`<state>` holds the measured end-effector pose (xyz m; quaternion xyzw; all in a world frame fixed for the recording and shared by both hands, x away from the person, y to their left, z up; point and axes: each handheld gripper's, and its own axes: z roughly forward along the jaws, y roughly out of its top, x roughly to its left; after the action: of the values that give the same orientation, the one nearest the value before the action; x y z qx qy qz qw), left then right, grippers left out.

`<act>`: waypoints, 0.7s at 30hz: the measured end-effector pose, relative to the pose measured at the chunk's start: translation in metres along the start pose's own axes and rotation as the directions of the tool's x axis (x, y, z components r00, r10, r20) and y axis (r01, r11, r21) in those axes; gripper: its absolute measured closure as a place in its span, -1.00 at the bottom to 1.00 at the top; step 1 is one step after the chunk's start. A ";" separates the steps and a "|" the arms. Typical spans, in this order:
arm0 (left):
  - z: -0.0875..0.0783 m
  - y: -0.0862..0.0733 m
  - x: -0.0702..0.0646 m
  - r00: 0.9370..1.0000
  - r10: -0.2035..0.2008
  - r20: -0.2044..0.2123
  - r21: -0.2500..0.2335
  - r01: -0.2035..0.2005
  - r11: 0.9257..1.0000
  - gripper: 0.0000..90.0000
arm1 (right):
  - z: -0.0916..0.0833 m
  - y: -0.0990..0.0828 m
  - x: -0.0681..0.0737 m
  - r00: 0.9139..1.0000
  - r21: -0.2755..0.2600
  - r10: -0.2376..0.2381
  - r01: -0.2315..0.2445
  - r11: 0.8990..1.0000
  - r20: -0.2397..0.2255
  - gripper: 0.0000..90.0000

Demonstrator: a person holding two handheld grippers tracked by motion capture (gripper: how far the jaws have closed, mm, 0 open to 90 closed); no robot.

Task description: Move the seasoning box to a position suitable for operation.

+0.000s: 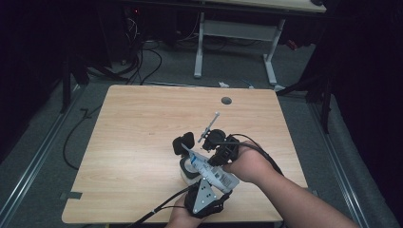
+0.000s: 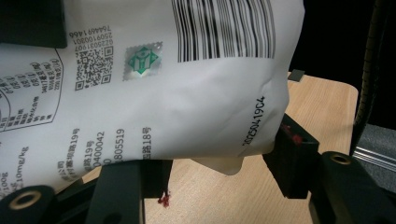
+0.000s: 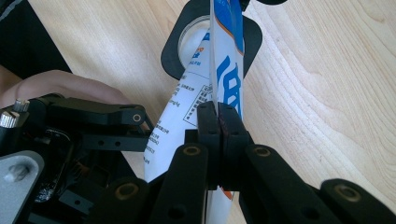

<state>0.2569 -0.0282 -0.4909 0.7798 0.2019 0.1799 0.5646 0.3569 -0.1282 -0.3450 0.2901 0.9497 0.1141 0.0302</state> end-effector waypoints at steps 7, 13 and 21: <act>0.000 0.000 0.000 1.000 0.005 -0.003 -0.003 -0.005 1.000 0.05 | 0.000 0.000 0.001 1.000 -0.001 -0.011 0.011 1.000 0.008 1.00; -0.001 0.000 0.000 1.000 0.011 -0.007 -0.009 -0.011 1.000 0.05 | -0.002 0.001 0.002 1.000 -0.002 -0.010 0.010 1.000 0.005 1.00; -0.001 0.001 0.001 1.000 0.003 -0.006 -0.013 -0.004 1.000 0.06 | -0.004 0.002 0.002 1.000 -0.003 -0.013 0.014 1.000 0.008 1.00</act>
<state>0.2572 -0.0270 -0.4896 0.7759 0.2011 0.1846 0.5688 0.3562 -0.1260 -0.3408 0.2841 0.9513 0.1143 0.0351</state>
